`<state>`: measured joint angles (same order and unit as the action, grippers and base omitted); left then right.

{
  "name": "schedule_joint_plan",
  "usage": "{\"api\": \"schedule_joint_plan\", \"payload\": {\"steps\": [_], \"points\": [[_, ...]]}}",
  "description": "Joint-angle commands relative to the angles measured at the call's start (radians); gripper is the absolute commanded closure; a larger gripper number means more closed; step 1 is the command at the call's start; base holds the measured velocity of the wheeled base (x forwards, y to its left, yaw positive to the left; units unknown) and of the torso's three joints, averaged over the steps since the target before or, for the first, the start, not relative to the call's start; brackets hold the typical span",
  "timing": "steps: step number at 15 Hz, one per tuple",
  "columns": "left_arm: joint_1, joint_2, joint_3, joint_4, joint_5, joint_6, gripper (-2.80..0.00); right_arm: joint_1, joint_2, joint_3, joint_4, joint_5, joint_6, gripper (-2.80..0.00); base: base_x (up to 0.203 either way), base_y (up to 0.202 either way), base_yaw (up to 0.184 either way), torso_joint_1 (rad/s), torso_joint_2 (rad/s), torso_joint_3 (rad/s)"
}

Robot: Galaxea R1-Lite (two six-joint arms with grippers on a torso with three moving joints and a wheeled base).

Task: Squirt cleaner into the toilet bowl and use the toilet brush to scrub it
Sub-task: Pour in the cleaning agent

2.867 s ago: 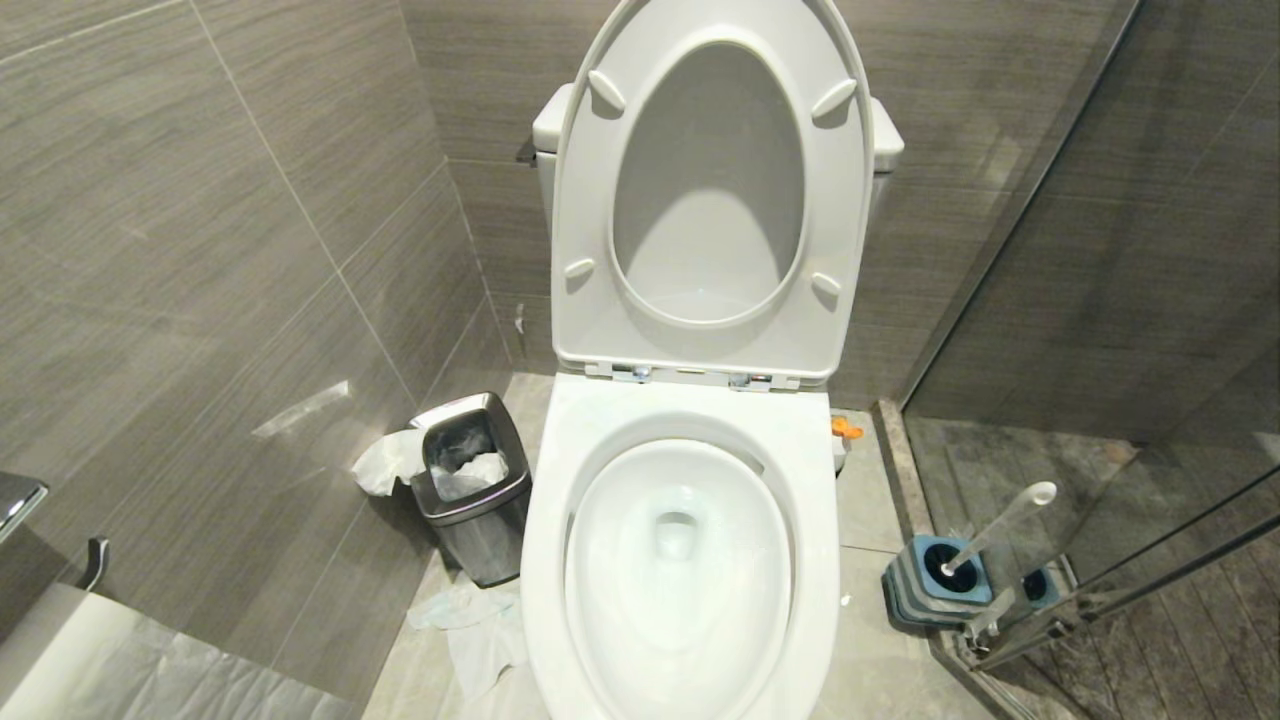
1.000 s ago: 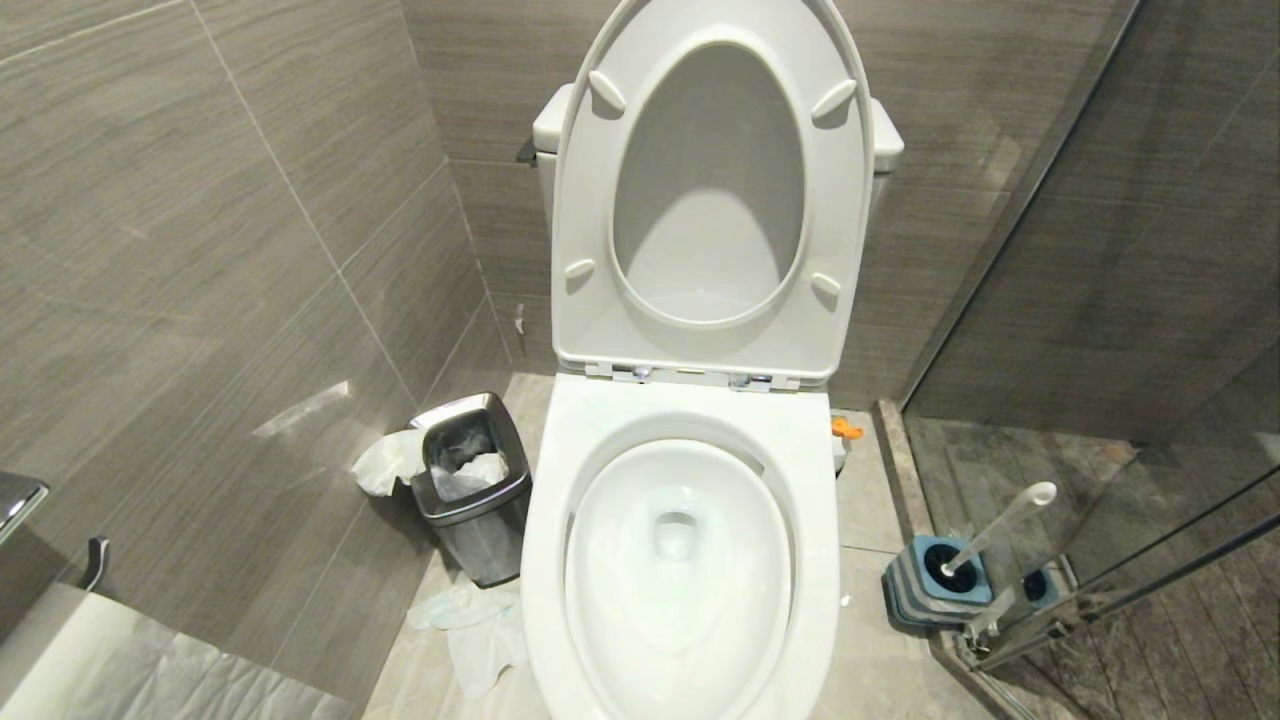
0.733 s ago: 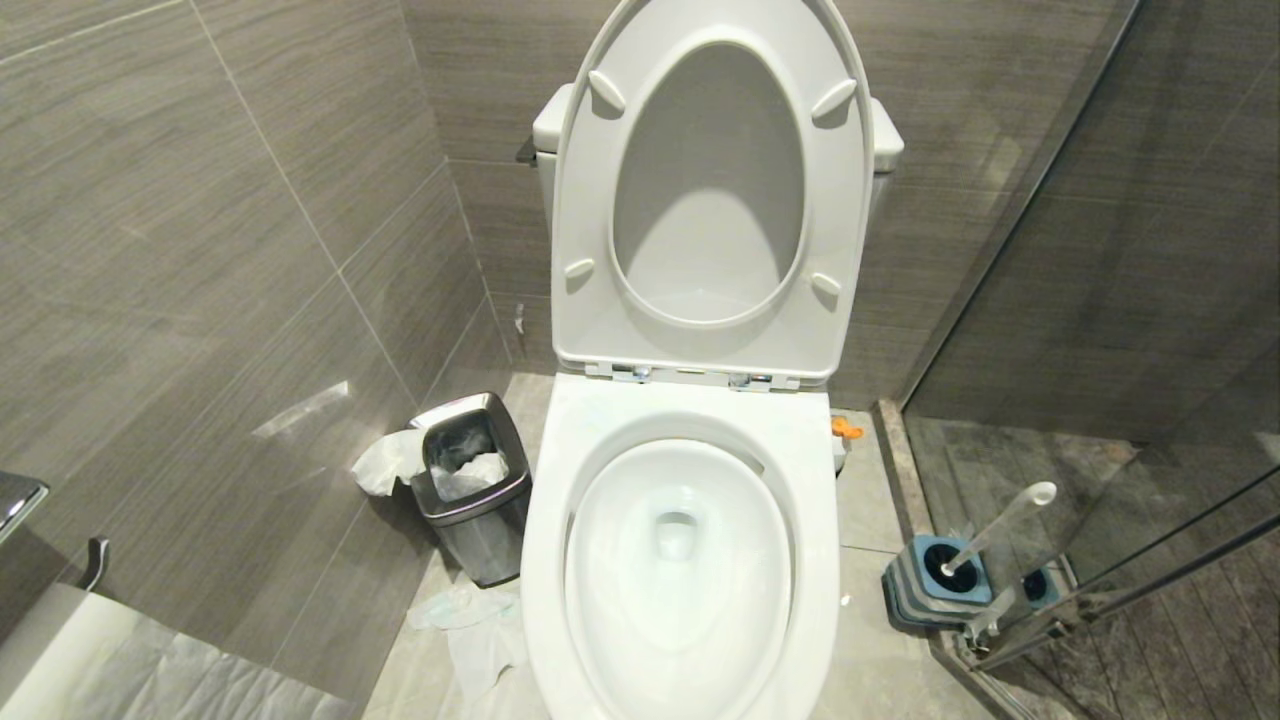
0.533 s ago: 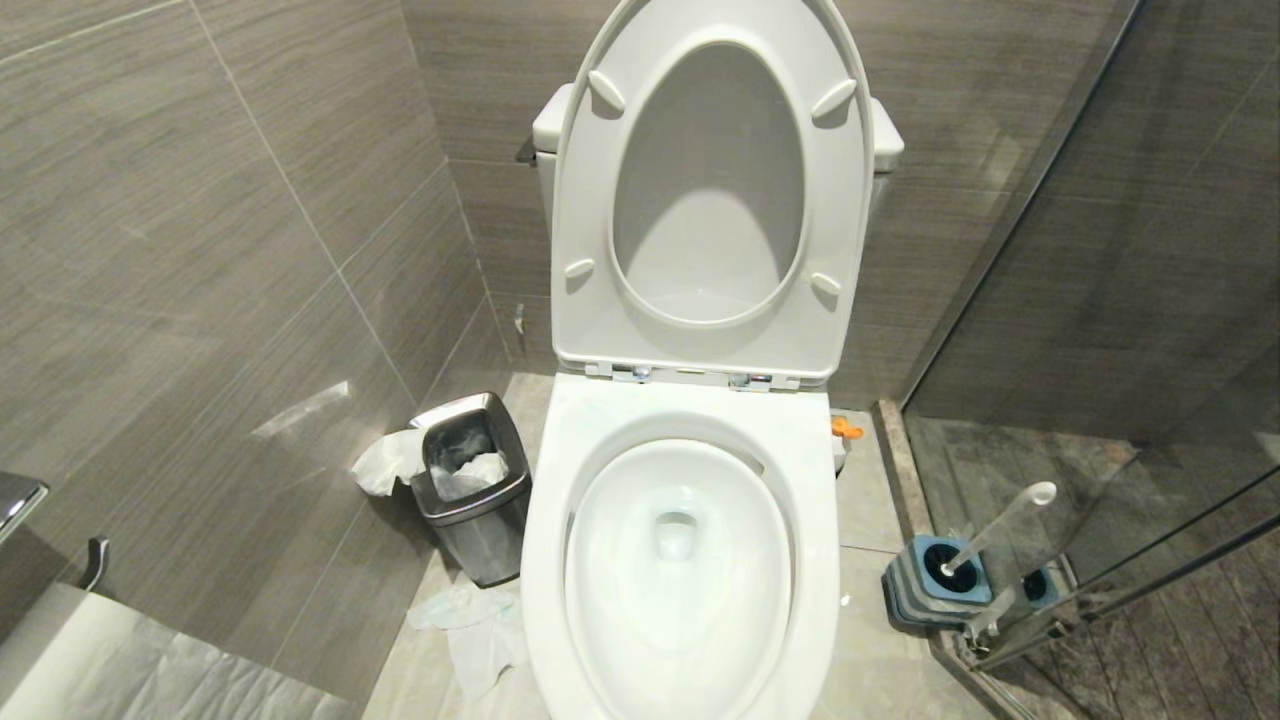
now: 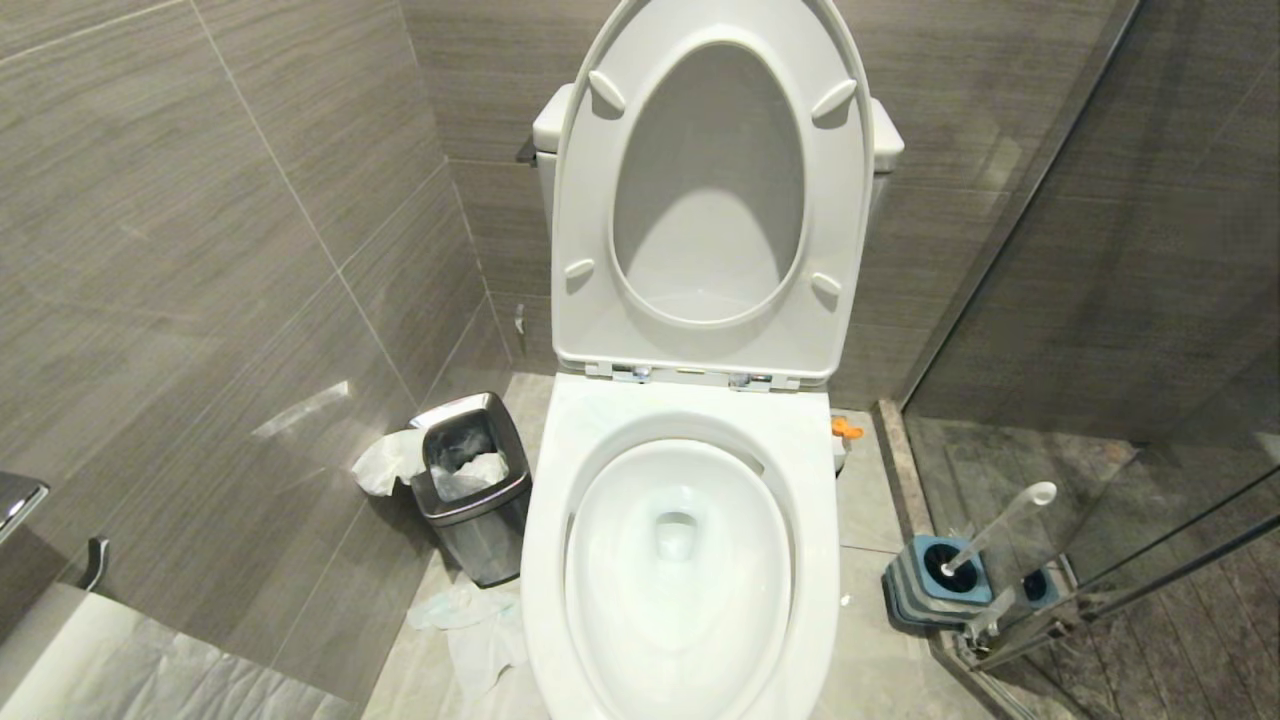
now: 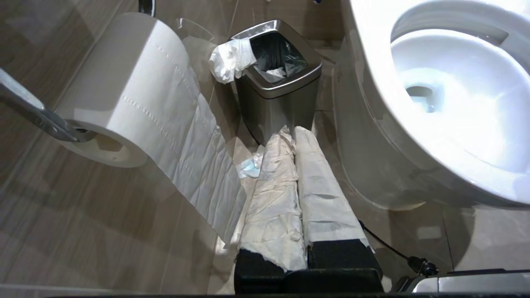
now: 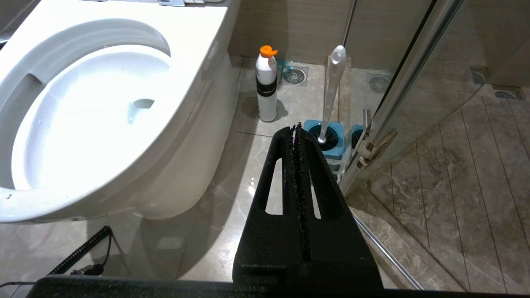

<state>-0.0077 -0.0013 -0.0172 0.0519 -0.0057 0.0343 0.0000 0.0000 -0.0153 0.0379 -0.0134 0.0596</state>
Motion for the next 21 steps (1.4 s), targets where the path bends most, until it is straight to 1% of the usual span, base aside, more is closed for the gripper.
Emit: {"api": "schedule_joint_plan", "payload": {"steps": [1, 2, 4, 21], "points": [[0.000, 0.001, 0.000, 0.000, 0.002, -0.013, 0.00, 0.000, 0.000, 0.000, 0.000, 0.000, 0.000, 0.00, 0.000, 0.000, 0.000, 0.000, 0.00, 0.000], [0.000, 0.001, 0.000, 0.000, 0.003, -0.026, 0.00, 0.000, 0.000, 0.000, 0.000, 0.000, 0.000, 0.00, 0.000, 0.000, 0.000, 0.000, 0.00, 0.000], [0.000, 0.001, 0.002, -0.001, 0.003, -0.028, 0.00, 0.000, -0.001, 0.000, 0.000, 0.000, 0.000, 0.00, 0.000, 0.000, 0.000, 0.000, 0.00, 0.000], [0.000, 0.001, 0.002, -0.003, 0.003, -0.029, 0.00, 0.000, 0.000, 0.000, 0.000, 0.001, -0.003, 0.00, 0.000, 0.000, 0.000, 0.000, 0.00, 0.000]]}}
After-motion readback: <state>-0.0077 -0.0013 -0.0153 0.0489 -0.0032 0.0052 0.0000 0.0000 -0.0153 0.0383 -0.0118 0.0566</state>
